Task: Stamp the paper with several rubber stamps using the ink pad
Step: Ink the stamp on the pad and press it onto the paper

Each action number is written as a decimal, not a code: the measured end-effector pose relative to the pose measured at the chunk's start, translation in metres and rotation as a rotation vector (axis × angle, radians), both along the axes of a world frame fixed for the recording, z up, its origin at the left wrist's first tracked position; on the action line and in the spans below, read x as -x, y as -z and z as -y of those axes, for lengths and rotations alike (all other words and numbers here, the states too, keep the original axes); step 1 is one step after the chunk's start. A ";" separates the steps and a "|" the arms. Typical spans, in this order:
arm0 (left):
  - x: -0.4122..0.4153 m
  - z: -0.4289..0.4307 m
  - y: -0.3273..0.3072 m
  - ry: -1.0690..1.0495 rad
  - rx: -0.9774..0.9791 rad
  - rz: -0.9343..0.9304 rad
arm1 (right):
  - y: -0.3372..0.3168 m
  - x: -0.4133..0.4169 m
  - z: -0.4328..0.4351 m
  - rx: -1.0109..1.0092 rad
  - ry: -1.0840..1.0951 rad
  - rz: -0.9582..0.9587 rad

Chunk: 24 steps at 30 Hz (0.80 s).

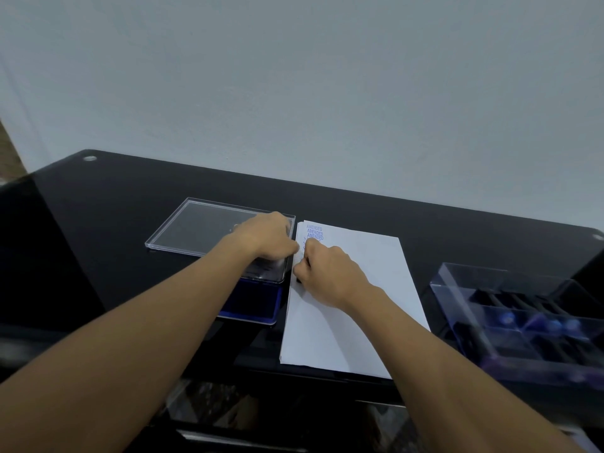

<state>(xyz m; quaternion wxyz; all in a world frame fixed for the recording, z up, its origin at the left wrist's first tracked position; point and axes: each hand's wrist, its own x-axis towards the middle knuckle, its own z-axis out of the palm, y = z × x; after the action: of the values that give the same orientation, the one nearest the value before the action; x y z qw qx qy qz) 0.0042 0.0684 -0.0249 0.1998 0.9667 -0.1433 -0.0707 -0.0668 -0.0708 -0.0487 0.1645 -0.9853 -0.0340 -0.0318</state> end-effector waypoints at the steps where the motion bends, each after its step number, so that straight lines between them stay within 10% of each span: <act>1: 0.001 -0.001 -0.002 -0.013 0.007 0.004 | 0.000 0.001 0.000 -0.005 0.002 -0.004; 24: 0.026 -0.027 -0.031 -0.036 0.103 0.140 | -0.062 0.001 0.011 -0.341 0.072 0.046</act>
<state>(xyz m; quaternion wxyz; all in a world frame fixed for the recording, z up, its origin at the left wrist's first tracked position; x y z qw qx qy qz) -0.0219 0.0955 0.0058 0.2397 0.9602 -0.1431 0.0082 -0.0675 -0.0817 0.0129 0.3271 -0.9427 0.0034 -0.0655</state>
